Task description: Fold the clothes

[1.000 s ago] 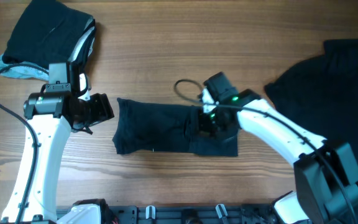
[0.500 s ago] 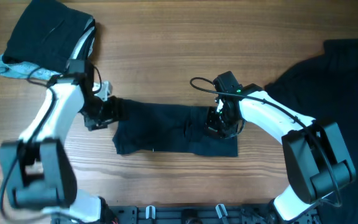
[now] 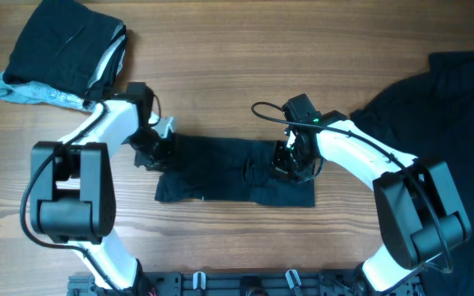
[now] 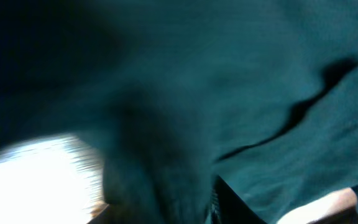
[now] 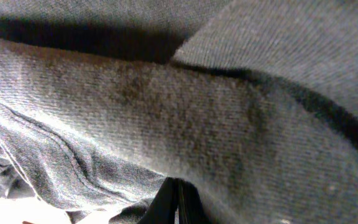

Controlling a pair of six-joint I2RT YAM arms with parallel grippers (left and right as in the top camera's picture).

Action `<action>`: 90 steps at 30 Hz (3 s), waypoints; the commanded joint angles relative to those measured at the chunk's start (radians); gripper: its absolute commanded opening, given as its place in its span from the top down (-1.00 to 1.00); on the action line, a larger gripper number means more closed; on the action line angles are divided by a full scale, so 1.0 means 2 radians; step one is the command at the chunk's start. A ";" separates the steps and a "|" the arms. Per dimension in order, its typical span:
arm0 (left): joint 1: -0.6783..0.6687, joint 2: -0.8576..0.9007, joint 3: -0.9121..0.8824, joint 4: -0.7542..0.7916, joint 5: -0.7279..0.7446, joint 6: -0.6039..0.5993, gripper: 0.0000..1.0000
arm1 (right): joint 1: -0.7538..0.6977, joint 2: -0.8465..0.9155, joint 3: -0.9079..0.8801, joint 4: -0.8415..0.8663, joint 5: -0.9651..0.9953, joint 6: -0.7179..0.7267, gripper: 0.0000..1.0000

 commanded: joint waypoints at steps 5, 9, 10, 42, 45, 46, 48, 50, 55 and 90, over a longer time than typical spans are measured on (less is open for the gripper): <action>0.002 0.020 0.000 -0.051 -0.002 0.016 0.92 | 0.000 0.002 0.006 -0.012 0.011 -0.009 0.91; 0.030 -0.017 0.070 -0.147 -0.002 0.014 0.92 | 0.000 -0.052 0.008 -0.019 -0.009 -0.033 0.92; 0.032 -0.028 0.093 -0.169 -0.002 0.014 0.92 | 0.000 -0.071 0.008 -0.024 -0.008 -0.034 0.91; -0.237 -0.012 0.183 -0.136 -0.143 -0.120 0.92 | -0.157 -0.146 0.008 -0.093 0.033 -0.071 0.87; -0.273 -0.012 0.150 -0.103 -0.154 -0.151 0.92 | -0.157 -0.146 0.008 -0.094 0.033 -0.071 0.87; -0.282 -0.012 0.146 -0.100 -0.154 -0.161 0.92 | -0.157 -0.146 0.008 -0.093 0.033 -0.072 0.87; -0.299 -0.012 0.145 -0.093 -0.154 -0.163 0.92 | -0.157 -0.146 0.008 -0.092 0.033 -0.071 0.87; -0.315 -0.012 0.145 -0.081 -0.154 -0.172 0.92 | -0.157 -0.146 0.008 -0.092 0.033 -0.071 0.87; -0.352 -0.012 0.145 -0.061 -0.160 -0.203 0.91 | -0.157 -0.146 0.008 -0.092 0.033 -0.071 0.87; -0.103 -0.046 0.236 -0.170 -0.109 -0.114 0.65 | 0.036 -0.030 0.007 -0.123 0.028 0.006 0.85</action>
